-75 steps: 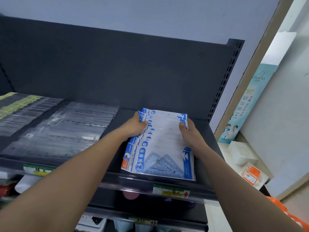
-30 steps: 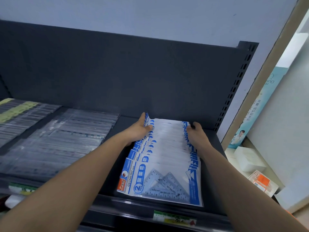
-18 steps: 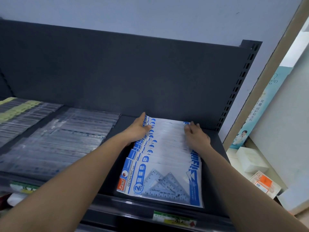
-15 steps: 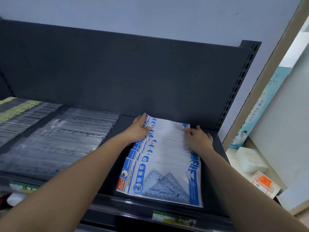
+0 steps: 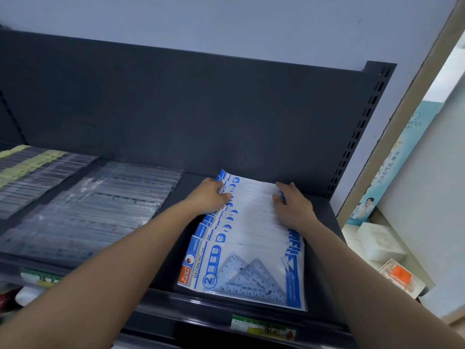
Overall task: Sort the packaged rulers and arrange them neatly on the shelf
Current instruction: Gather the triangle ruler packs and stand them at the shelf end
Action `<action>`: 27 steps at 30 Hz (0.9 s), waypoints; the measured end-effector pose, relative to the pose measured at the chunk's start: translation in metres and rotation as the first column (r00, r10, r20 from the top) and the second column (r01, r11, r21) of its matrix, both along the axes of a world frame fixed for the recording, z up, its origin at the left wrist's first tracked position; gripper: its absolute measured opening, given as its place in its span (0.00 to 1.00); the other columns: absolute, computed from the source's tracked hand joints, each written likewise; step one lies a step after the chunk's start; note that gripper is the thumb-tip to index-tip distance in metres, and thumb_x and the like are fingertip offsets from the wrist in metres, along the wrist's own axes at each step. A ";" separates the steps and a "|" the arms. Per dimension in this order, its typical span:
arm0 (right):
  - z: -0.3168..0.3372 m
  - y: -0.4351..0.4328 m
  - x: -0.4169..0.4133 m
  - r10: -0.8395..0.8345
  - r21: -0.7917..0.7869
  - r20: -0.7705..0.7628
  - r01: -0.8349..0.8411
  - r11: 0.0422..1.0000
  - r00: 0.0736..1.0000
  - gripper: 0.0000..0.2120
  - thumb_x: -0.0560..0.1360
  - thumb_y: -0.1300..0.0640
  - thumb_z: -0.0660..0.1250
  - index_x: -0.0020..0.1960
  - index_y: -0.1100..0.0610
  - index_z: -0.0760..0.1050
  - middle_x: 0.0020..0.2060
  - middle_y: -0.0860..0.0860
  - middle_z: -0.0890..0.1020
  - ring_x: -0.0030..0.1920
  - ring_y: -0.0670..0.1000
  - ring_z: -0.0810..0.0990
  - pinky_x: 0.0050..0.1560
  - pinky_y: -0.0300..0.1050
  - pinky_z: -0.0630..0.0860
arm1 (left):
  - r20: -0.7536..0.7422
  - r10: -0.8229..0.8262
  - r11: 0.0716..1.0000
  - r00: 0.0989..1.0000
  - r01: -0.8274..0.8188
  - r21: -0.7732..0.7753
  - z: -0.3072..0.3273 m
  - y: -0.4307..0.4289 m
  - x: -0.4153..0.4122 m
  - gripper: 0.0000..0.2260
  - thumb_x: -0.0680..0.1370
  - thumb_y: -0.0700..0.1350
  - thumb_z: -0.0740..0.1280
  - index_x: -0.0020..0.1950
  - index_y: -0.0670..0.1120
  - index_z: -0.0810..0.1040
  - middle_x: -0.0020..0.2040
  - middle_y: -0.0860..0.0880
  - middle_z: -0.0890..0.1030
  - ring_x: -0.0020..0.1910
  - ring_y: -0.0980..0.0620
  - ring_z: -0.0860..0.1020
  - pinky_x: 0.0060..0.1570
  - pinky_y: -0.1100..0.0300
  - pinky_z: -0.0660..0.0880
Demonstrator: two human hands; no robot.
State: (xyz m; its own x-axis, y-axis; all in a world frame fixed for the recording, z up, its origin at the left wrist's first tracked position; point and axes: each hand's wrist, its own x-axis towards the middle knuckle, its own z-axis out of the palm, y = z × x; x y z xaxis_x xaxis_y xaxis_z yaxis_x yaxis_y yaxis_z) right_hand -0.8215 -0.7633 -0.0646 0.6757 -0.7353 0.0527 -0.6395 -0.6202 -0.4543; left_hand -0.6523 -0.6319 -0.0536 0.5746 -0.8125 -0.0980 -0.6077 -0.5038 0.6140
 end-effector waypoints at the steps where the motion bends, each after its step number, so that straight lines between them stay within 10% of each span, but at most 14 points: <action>1: 0.001 0.002 0.000 0.012 -0.021 -0.009 -0.012 1.000 1.000 0.23 0.83 0.52 0.51 0.77 0.54 0.57 0.78 0.51 0.57 0.78 0.50 0.49 0.76 0.50 0.50 | 0.066 0.019 0.999 0.998 -0.021 0.028 0.000 -0.001 0.001 0.13 0.81 0.52 0.61 0.63 0.48 0.73 0.71 0.47 0.65 0.66 0.47 0.71 0.62 0.59 0.65; 5: 0.010 0.008 -0.001 0.066 -0.009 -0.120 -0.068 0.998 0.991 0.20 0.83 0.53 0.49 0.71 0.57 0.68 0.71 0.54 0.68 0.74 0.54 0.62 0.72 0.50 0.58 | 0.289 -0.084 0.994 0.954 0.062 0.085 -0.002 -0.004 0.003 0.19 0.83 0.53 0.54 0.73 0.50 0.67 0.79 0.50 0.53 0.77 0.51 0.51 0.74 0.44 0.46; 7: 0.012 0.013 -0.003 0.099 0.038 -0.161 -0.094 0.995 0.982 0.19 0.83 0.53 0.48 0.67 0.57 0.70 0.69 0.55 0.70 0.68 0.56 0.69 0.69 0.50 0.62 | 0.218 -0.220 0.967 0.951 0.184 0.175 -0.002 -0.002 0.000 0.18 0.83 0.54 0.51 0.69 0.52 0.70 0.75 0.51 0.64 0.75 0.50 0.59 0.73 0.38 0.42; 11: 0.015 0.023 -0.012 0.093 -0.116 -0.131 -0.109 0.987 0.987 0.22 0.84 0.49 0.47 0.77 0.51 0.58 0.78 0.52 0.53 0.78 0.51 0.49 0.75 0.53 0.48 | 0.235 -0.235 0.962 0.943 0.191 0.196 0.002 0.006 -0.009 0.22 0.83 0.57 0.50 0.75 0.52 0.63 0.79 0.49 0.56 0.78 0.51 0.52 0.73 0.38 0.40; 20: -0.005 0.071 -0.035 0.147 -0.005 -0.308 -0.156 0.988 0.940 0.35 0.78 0.33 0.46 0.79 0.48 0.43 0.79 0.52 0.42 0.78 0.51 0.40 0.76 0.55 0.40 | 0.164 -0.532 0.774 0.830 0.399 0.491 0.013 0.054 -0.034 0.48 0.69 0.70 0.66 0.79 0.57 0.43 0.79 0.54 0.39 0.77 0.55 0.36 0.73 0.40 0.35; 27: -0.004 0.083 -0.053 0.145 0.033 -0.266 -0.141 0.989 0.953 0.41 0.76 0.31 0.53 0.79 0.50 0.41 0.78 0.53 0.38 0.78 0.52 0.36 0.76 0.55 0.41 | 0.147 -0.447 0.867 0.882 0.388 0.313 -0.002 0.071 -0.035 0.49 0.66 0.68 0.70 0.79 0.58 0.47 0.79 0.55 0.41 0.77 0.56 0.37 0.74 0.44 0.36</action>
